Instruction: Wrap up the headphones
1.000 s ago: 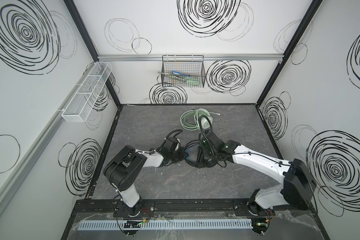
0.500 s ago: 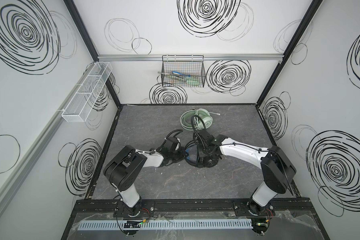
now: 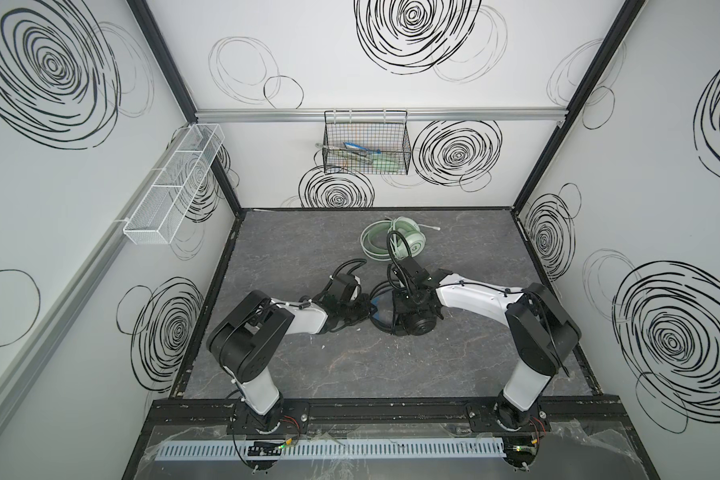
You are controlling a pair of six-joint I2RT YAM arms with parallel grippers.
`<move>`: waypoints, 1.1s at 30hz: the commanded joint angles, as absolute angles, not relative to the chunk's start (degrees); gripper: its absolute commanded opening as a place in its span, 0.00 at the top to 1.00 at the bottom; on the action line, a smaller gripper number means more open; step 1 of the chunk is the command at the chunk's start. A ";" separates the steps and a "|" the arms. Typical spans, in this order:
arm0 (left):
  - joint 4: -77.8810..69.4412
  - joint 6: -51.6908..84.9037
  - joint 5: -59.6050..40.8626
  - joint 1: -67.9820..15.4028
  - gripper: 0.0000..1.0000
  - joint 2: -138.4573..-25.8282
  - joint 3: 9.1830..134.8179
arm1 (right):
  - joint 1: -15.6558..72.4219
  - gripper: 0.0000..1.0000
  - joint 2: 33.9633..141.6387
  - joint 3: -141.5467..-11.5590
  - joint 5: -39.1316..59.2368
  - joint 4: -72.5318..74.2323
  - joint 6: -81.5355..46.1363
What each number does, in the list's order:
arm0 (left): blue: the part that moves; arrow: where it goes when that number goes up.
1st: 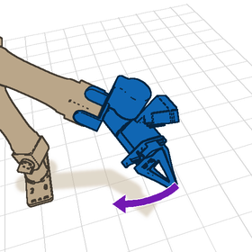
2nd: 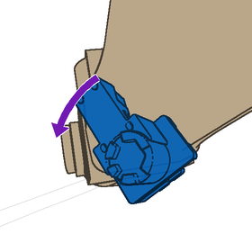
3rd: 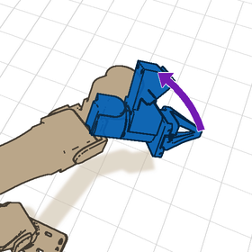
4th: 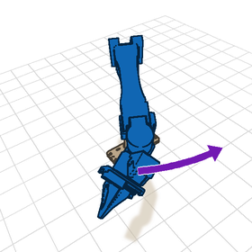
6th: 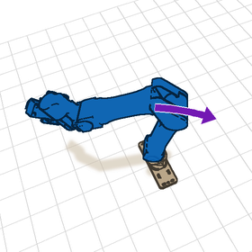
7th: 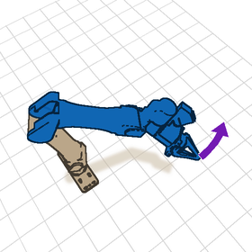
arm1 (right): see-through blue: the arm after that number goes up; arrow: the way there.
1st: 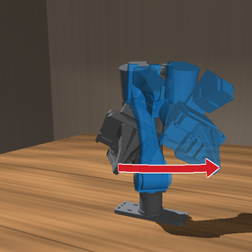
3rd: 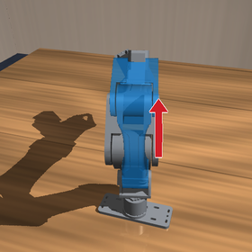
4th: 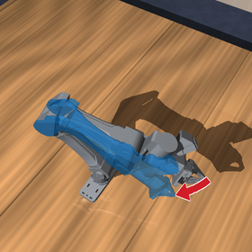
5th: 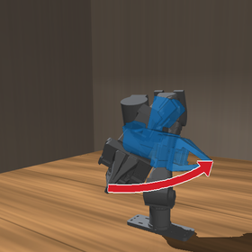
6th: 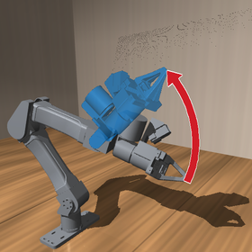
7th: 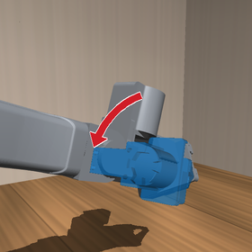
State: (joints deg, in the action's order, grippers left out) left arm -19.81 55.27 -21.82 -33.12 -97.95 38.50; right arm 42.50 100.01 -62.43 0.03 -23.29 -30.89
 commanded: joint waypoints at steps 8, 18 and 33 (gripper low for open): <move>-20.06 51.24 -26.74 -34.29 1.00 -97.56 38.58 | 42.19 0.70 99.49 -58.13 2.30 -16.58 -33.38; -19.59 50.89 -26.90 -32.91 1.00 -96.08 37.36 | 44.29 0.44 95.04 -59.57 -4.31 -21.55 -33.38; -20.82 51.10 -26.85 -30.34 1.00 -95.71 36.56 | 46.13 0.44 88.73 -58.62 -8.34 -28.82 -33.57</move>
State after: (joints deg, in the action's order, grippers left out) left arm -19.33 52.27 -25.78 -30.85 -96.99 37.17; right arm 45.74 89.43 -59.18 -6.35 -25.45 -33.17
